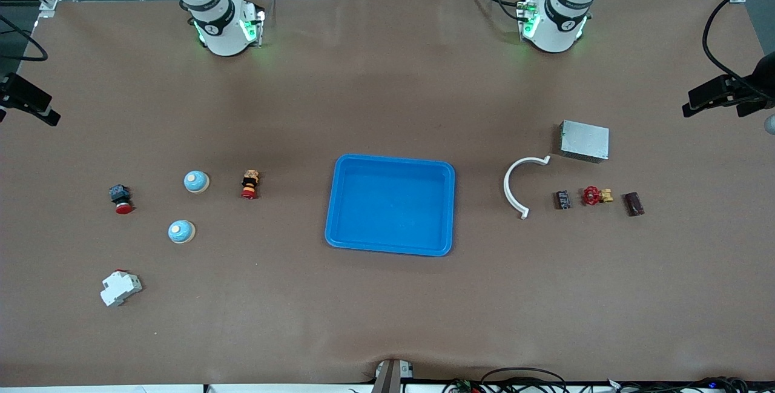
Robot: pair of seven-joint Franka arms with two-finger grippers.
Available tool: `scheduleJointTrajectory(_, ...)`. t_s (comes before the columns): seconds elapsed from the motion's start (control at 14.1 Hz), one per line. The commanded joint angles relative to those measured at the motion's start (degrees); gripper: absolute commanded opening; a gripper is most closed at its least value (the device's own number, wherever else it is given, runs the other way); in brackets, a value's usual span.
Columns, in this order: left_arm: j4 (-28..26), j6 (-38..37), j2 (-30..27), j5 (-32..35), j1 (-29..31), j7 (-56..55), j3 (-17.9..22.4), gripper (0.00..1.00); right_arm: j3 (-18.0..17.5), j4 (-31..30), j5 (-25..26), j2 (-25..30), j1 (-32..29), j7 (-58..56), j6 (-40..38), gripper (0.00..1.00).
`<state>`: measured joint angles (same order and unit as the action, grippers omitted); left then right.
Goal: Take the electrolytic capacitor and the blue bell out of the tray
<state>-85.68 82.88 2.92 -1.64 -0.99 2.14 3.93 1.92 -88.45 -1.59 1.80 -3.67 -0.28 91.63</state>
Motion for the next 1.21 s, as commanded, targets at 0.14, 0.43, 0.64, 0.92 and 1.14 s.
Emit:
scheduleJointTrajectory(0.14, 0.70, 3.59, 1.56, -0.29, -0.68, 0.41, 0.55, 1.00, -0.43, -1.55, 0.36, 0.49, -0.55, 0.45, 0.83, 1.00)
scheduleJointTrajectory(0.43, -1.67, 5.44, 0.08, 0.41, -0.50, 0.58, 0.46, 1.00, -0.43, -2.25, 0.27, 0.57, -0.72, 0.45, 0.91, 1.00)
scheduleJointTrajectory(0.64, -6.42, 9.14, -3.00, 0.41, 0.28, 0.59, 0.37, 1.00, -0.43, -2.25, 0.27, 0.66, -0.55, 0.45, 0.57, 1.00)
scheduleJointTrajectory(0.92, -6.25, 9.14, -2.39, 0.50, 0.82, 0.50, 0.37, 1.00, -0.51, -1.81, 0.45, 0.84, -0.55, 0.36, -1.28, 1.00)
scheduleJointTrajectory(1.14, -5.90, 9.14, -2.13, 1.73, 0.38, -0.03, 0.37, 1.00, -0.51, -0.85, 0.45, 0.84, -0.63, 0.36, -3.83, 1.00)
